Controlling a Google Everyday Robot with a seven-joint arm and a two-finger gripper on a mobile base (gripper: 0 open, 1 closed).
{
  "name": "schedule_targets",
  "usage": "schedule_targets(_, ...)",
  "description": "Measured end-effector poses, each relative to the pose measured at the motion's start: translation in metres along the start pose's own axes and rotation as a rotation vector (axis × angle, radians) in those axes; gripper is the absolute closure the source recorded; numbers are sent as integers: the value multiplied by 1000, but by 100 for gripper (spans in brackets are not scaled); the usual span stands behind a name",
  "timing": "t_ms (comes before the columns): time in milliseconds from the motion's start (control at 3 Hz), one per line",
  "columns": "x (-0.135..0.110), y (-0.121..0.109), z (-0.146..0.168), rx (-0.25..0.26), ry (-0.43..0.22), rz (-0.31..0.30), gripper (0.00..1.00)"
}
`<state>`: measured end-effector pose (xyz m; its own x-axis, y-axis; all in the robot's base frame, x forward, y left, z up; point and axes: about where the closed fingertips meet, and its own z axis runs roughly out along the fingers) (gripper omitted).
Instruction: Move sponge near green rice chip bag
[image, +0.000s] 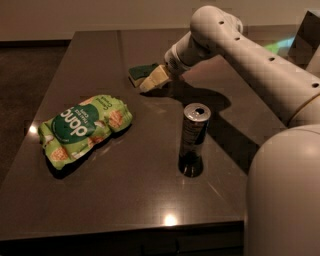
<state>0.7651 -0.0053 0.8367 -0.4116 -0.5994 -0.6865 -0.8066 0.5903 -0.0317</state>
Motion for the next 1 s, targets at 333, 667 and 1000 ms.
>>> schedule_targets(333,-6,3,4,-22,-12,-8,16)
schedule_targets(667,-9,6,2,-43,-27,-19,39)
schedule_targets(1000,-13,11,-9,-68,-50,-45,70)
